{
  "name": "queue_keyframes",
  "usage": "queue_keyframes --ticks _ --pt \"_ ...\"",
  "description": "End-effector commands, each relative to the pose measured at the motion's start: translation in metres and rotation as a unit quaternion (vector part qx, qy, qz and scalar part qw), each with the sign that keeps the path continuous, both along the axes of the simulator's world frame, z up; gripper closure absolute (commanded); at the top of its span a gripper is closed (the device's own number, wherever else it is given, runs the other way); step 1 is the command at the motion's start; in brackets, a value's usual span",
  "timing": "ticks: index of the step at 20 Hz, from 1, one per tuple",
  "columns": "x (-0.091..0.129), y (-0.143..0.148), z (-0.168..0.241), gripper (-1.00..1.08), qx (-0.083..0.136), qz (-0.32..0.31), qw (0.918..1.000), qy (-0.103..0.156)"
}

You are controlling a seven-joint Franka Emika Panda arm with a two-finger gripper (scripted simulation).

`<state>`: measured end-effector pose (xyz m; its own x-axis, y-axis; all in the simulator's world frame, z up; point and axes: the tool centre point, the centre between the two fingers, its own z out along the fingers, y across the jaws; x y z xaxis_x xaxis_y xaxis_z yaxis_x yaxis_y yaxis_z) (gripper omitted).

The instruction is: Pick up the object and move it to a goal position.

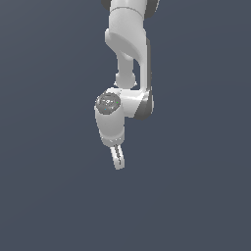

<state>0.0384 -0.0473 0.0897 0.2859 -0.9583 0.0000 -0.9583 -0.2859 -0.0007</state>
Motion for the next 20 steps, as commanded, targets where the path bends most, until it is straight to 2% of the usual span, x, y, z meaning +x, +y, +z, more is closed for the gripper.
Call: queue_keyframes --ticks 1,8,13,14,20 --pt "0.000 0.000 -0.007 -0.92 0.000 0.000 1.0000 0.001" --pt "-0.002 0.000 -0.041 -0.92 0.000 -0.002 1.0000 0.000" --pt "0.000 0.000 -0.047 -0.92 0.000 -0.002 1.0000 0.000" --pt "0.000 0.000 -0.047 1.08 0.000 -0.002 1.0000 0.000" --pt "0.000 0.000 -0.047 1.08 0.000 -0.002 1.0000 0.000"
